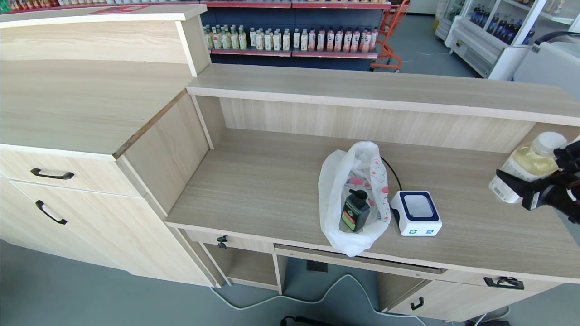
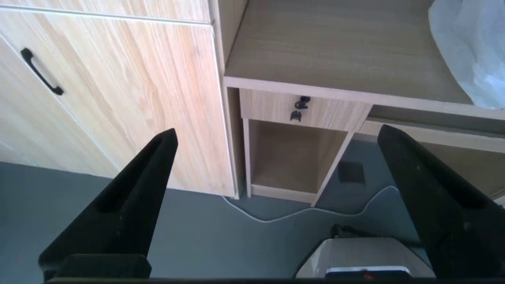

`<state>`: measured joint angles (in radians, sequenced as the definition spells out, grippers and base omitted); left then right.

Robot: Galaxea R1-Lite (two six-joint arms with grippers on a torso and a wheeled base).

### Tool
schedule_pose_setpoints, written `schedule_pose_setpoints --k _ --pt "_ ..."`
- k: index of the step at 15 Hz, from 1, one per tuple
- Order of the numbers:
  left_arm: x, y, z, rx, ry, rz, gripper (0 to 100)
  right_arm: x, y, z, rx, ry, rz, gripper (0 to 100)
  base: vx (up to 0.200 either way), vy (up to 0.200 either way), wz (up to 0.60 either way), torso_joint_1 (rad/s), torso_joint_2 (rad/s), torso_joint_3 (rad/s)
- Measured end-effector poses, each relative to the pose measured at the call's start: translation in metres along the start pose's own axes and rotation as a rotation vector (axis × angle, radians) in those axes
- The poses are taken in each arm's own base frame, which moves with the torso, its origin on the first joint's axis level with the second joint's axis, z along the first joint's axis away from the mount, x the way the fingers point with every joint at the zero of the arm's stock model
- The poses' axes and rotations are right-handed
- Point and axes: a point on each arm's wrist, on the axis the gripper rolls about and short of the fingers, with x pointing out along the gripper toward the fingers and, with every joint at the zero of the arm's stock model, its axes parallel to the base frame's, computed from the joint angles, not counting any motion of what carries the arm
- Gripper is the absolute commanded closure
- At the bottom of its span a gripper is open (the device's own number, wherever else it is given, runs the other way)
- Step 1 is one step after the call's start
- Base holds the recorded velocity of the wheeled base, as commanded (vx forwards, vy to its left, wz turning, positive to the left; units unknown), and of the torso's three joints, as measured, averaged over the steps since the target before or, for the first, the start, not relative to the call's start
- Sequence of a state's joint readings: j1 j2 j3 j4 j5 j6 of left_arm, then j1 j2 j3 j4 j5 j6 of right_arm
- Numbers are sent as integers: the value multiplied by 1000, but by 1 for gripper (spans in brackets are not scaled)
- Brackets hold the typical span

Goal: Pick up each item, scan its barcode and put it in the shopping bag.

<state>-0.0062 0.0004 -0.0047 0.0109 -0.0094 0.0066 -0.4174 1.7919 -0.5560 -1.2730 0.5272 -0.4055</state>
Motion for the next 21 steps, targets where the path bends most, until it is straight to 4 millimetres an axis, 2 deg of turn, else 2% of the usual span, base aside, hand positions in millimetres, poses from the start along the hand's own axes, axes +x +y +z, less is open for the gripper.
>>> schedule_pose_setpoints --k 3,7,11,15,21 --pt "0 0 0 0 0 0 0 -11 -6 3 116 29 -110 100 0 0 0 0 0 0" --pt "0 0 0 0 0 0 0 -7 -4 7 351 -14 -116 100 0 0 0 0 0 0" --pt "0 0 0 0 0 0 0 8 17 19 530 -68 -23 100 0 0 0 0 0 0" --pt "0 0 0 0 0 0 0 33 53 34 550 -102 126 100 0 0 0 0 0 0" --pt "0 0 0 1 0 -2 0 66 73 36 553 -118 207 100 0 0 0 0 0 0"
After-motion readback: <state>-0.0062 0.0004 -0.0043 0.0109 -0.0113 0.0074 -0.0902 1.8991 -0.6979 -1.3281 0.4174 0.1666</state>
